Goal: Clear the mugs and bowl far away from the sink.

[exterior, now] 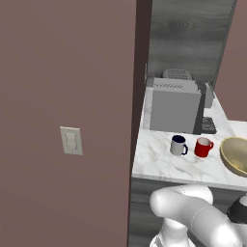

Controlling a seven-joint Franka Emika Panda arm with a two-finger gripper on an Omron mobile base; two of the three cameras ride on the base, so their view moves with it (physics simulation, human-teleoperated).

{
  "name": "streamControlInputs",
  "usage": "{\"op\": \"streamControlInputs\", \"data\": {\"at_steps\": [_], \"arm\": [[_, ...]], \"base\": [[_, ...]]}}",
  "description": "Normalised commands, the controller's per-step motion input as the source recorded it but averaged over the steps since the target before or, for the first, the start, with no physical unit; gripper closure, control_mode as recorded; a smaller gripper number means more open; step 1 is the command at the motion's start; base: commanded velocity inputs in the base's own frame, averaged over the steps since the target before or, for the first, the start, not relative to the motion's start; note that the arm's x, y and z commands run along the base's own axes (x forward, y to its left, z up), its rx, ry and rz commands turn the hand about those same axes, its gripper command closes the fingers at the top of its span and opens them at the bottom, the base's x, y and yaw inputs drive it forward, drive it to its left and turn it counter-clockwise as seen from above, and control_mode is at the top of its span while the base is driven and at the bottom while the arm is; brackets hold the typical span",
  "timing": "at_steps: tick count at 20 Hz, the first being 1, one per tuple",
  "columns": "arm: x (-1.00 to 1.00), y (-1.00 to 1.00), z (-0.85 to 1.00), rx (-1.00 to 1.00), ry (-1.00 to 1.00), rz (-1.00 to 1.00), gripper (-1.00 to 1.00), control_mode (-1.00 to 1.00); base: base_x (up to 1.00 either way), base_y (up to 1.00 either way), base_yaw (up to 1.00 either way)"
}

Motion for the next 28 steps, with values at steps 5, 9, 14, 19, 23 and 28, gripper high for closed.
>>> {"op": "streamControlInputs", "data": {"at_steps": [5,9,14,19,23,28], "arm": [[0.10,0.00,-0.16,0.00,0.00,-0.03,1.00,-1.00],[0.10,0.00,-0.15,0.00,0.00,-0.02,1.00,-1.00],[0.12,0.00,-0.12,0.00,0.00,-0.02,1.00,-1.00],[0.11,-0.01,-0.09,0.00,0.00,-0.02,1.00,-1.00],[0.10,-0.03,-0.08,0.00,0.00,-0.02,1.00,-1.00],[0.08,-0.02,-0.07,0.00,0.00,-0.02,1.00,-1.00]], "base": [[0.00,0.00,0.00],[0.00,0.00,0.00],[0.00,0.00,0.00],[0.00,0.00,0.00],[0.00,0.00,0.00],[0.00,0.00,0.00]]}}
